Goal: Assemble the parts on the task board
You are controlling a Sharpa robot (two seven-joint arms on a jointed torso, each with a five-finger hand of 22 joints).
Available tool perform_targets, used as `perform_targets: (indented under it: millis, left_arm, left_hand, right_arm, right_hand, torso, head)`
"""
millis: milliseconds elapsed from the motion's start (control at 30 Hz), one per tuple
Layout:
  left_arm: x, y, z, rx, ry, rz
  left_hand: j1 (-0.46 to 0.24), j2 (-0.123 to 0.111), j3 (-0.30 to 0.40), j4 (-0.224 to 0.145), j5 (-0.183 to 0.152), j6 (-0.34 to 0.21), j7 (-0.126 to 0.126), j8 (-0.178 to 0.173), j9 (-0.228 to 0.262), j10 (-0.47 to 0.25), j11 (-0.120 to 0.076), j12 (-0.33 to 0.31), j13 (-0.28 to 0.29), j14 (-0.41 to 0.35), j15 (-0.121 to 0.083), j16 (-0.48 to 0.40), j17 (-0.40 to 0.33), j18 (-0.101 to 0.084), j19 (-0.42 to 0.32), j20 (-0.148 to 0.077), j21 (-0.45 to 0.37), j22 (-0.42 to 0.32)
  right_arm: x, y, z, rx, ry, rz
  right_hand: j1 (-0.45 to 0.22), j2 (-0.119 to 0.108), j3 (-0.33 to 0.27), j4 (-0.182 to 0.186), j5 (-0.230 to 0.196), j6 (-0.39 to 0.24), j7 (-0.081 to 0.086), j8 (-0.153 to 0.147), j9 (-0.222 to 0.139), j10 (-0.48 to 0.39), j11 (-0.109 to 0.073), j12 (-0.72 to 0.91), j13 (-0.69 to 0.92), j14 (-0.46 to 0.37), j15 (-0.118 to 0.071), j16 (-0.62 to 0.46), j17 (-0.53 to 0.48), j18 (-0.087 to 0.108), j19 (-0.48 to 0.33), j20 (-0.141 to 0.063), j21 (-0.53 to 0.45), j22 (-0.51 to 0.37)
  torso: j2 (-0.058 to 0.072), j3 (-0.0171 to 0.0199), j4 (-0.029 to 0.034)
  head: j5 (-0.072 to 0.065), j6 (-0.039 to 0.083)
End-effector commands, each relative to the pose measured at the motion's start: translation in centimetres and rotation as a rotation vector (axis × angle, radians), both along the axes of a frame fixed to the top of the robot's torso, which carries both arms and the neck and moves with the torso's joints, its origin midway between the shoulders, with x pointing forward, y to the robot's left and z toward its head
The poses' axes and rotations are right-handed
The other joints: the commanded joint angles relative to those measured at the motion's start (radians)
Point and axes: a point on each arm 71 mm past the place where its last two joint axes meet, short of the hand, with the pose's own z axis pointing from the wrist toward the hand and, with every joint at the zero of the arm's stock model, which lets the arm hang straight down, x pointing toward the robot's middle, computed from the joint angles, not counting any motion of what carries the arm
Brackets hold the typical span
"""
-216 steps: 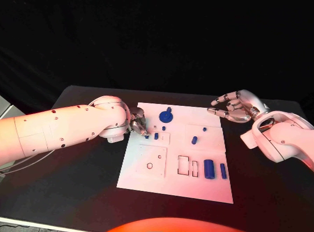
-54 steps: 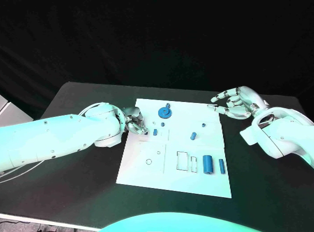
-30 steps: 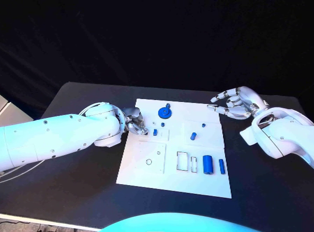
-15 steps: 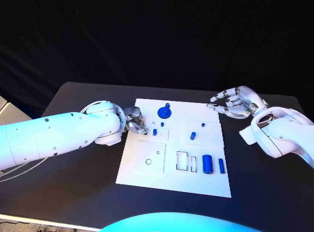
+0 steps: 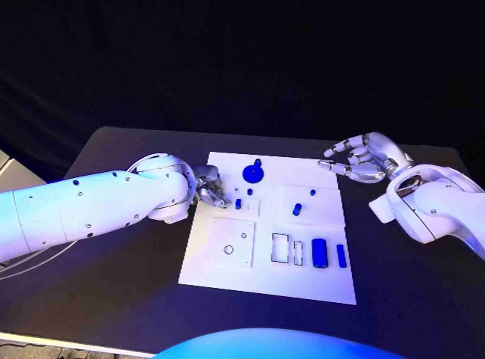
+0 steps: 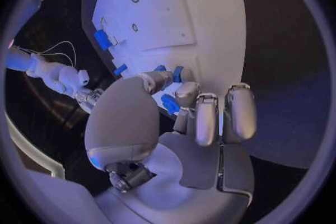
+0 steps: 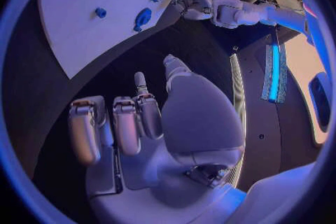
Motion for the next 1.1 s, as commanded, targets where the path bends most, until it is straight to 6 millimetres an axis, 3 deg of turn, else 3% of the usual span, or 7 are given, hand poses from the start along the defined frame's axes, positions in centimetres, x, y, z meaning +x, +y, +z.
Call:
perform_targets:
  millis: [33,667,867,1100]
  left_arm:
    - [-0.51,-0.32,-0.98,0.026,0.058,-0.026]
    - [0.28,-0.11,-0.63,0.010,0.022,0.027]
    - [0.42,0.09,-0.71,0.014,0.043,0.037]
    - [0.48,0.38,-0.85,0.032,0.066,0.039]
  left_hand:
    - [0.010,0.005,0.185,-0.187,0.004,0.000,-0.004,-0.007,0.000,0.001,-0.002,0.000,-0.003,0.069,-0.004,0.004,0.110,-0.016,-0.008,-0.002,-0.006,-0.002]
    - [-0.025,0.016,0.164,-0.156,-0.006,-0.012,-0.001,-0.011,0.001,-0.014,0.002,-0.025,-0.035,0.063,-0.001,-0.005,0.090,-0.013,-0.021,0.002,-0.015,-0.016]
    - [-0.094,-0.015,0.036,-0.064,-0.001,-0.007,-0.013,-0.017,-0.005,-0.031,-0.005,-0.036,-0.052,0.059,-0.005,-0.015,0.070,-0.010,-0.028,-0.002,-0.027,-0.027]
    - [-0.094,-0.023,-0.057,-0.008,0.003,-0.001,-0.011,-0.028,-0.015,-0.044,-0.003,-0.042,-0.062,0.057,-0.006,-0.018,0.065,-0.009,-0.032,-0.004,-0.034,-0.034]
  right_arm:
    - [-0.09,0.22,0.01,-0.005,-0.005,0.021]
    - [-0.12,0.22,0.03,-0.006,-0.004,0.021]
    - [-0.13,0.18,0.03,-0.007,-0.005,0.019]
    - [-0.12,0.18,0.03,-0.007,-0.005,0.019]
  right_hand:
    - [0.004,0.010,-0.006,0.001,0.006,-0.006,-0.002,0.005,-0.001,-0.003,-0.002,0.000,0.147,0.097,-0.004,-0.004,0.236,-0.001,0.094,-0.004,-0.006,0.249]
    - [0.004,0.010,-0.006,0.001,0.006,-0.006,-0.002,0.005,-0.001,-0.003,-0.002,0.000,0.147,0.097,-0.004,-0.004,0.236,-0.001,0.094,-0.004,-0.006,0.249]
    - [0.002,0.011,-0.008,0.002,0.007,-0.007,-0.002,0.006,-0.002,-0.004,-0.002,-0.001,0.146,0.097,-0.004,-0.004,0.235,-0.001,0.093,-0.005,-0.007,0.249]
    - [0.001,0.011,-0.008,0.002,0.007,-0.007,-0.002,0.006,-0.002,-0.004,-0.002,-0.001,0.146,0.097,-0.004,-0.005,0.234,0.000,0.093,-0.005,-0.009,0.248]
  torso:
    - [0.000,-0.0005,0.0011]
    - [-0.001,-0.0014,0.0017]
    - [-0.001,-0.0006,0.0020]
    - [-0.001,-0.0007,0.0021]
  head:
    - [-0.002,0.001]
    - [-0.004,0.003]
    - [-0.005,0.001]
    - [-0.004,0.001]
